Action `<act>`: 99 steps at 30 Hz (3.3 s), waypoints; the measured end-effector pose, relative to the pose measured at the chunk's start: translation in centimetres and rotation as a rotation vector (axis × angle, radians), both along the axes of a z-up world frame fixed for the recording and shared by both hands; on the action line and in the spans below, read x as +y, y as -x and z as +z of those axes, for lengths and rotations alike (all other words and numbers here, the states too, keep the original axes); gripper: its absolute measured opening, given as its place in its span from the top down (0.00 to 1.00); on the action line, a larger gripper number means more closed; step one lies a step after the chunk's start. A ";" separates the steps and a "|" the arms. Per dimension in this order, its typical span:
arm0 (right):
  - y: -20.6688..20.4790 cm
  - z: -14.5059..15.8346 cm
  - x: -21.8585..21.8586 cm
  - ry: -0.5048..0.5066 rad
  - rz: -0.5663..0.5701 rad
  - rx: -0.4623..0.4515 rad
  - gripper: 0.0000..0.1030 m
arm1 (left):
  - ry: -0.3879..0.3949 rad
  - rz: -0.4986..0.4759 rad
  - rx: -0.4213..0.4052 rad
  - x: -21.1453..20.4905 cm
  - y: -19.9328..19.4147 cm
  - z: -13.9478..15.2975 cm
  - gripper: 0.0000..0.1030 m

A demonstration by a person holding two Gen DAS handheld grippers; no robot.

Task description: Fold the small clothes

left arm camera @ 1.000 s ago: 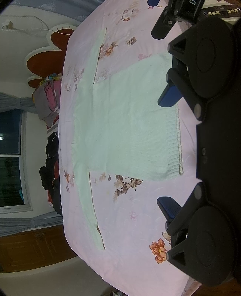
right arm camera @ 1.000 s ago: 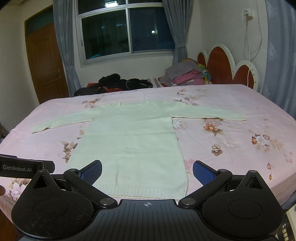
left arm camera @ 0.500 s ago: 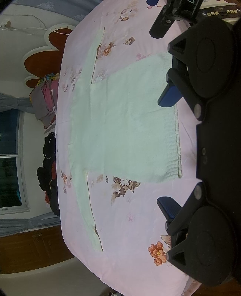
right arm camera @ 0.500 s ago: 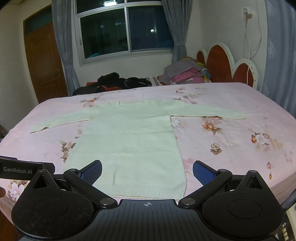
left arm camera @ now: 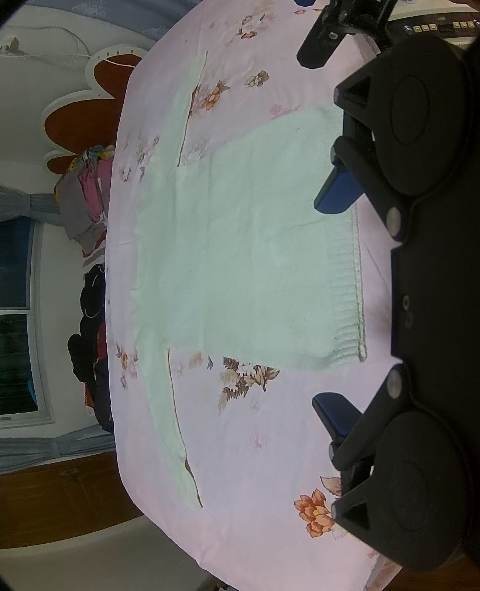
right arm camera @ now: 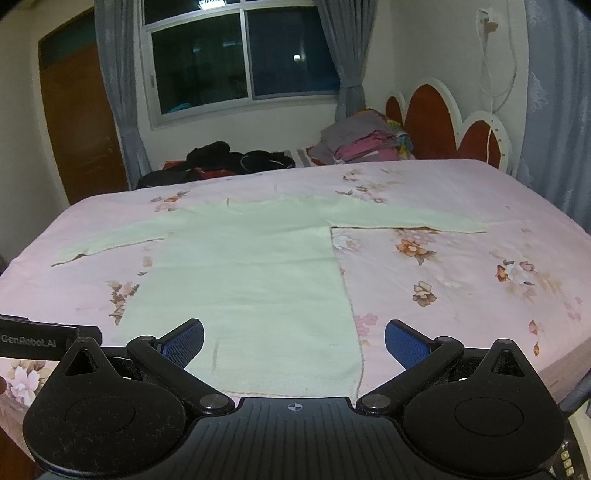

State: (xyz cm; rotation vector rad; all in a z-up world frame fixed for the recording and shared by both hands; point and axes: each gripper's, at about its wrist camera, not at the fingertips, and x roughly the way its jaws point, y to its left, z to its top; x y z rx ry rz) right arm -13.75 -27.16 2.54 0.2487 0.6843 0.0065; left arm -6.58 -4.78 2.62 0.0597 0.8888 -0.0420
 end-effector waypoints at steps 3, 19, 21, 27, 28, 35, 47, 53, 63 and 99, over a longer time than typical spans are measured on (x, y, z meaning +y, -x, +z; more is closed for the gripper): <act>-0.4 -0.2 -0.3 0.005 -0.004 0.005 0.00 | -0.002 0.000 0.003 -0.1 -0.5 0.0 0.00; -5.5 -1.3 -2.7 0.030 -0.065 0.013 0.00 | -0.002 0.019 0.002 -0.3 -6.1 -1.1 0.00; -6.5 -1.5 -3.1 0.034 -0.072 0.009 0.00 | -0.005 0.018 0.001 -0.5 -7.1 -1.3 0.00; -10.0 -2.4 -5.0 0.034 -0.104 0.013 0.00 | -0.009 0.020 0.007 -1.2 -10.9 -2.3 0.00; -10.6 -2.7 -5.3 0.034 -0.110 0.016 0.00 | -0.010 0.022 0.010 -1.3 -11.6 -2.5 0.00; -15.6 -5.1 -8.4 0.037 -0.146 0.033 0.00 | -0.015 0.043 0.005 -1.7 -16.7 -4.1 0.00; -24.8 -9.9 -16.1 0.017 -0.222 0.069 0.00 | 0.011 0.041 0.034 -4.5 -25.9 -7.3 0.01; -28.6 -12.9 -22.1 -0.028 -0.320 0.098 0.00 | -0.010 0.027 0.035 -6.5 -30.1 -9.2 0.04; -32.6 -19.4 -32.3 -0.111 -0.517 0.206 0.39 | -0.075 0.031 0.063 -8.7 -35.1 -11.7 0.09; -43.2 -11.0 -16.8 -0.271 -0.131 -0.116 0.94 | 0.002 0.101 0.022 -0.7 -36.0 -9.0 0.33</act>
